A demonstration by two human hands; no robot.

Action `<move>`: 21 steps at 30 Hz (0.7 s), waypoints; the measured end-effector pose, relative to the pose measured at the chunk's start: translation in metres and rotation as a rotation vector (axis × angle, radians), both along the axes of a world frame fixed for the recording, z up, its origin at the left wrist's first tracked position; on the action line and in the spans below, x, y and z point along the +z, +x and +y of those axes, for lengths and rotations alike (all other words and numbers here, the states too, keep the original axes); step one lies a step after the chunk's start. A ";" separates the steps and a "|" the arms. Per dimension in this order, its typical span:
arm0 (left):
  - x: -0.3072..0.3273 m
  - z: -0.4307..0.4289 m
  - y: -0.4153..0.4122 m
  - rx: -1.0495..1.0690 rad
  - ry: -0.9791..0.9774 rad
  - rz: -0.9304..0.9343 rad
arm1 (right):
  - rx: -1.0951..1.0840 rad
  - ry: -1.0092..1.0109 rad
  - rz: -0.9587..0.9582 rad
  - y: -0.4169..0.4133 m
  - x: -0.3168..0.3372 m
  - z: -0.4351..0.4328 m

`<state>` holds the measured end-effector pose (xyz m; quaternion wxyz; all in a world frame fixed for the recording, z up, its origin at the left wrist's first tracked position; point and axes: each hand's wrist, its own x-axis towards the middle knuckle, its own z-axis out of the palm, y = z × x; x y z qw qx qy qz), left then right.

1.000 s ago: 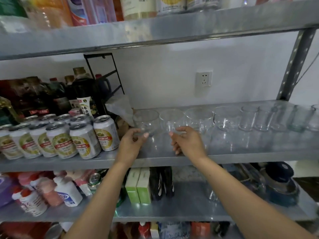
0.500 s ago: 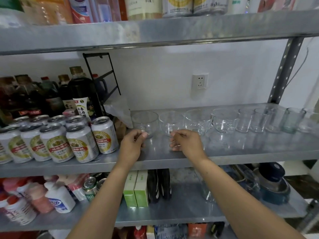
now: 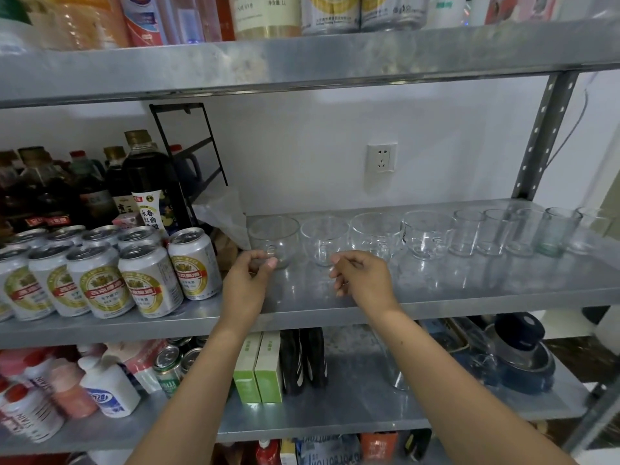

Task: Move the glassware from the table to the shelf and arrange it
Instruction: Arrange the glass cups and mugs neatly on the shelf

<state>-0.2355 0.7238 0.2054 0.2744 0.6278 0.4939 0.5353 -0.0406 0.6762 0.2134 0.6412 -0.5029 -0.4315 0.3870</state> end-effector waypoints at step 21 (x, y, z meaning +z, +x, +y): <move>0.013 -0.014 0.091 -0.477 -0.296 -0.317 | 0.226 -0.042 -0.048 0.100 0.006 -0.017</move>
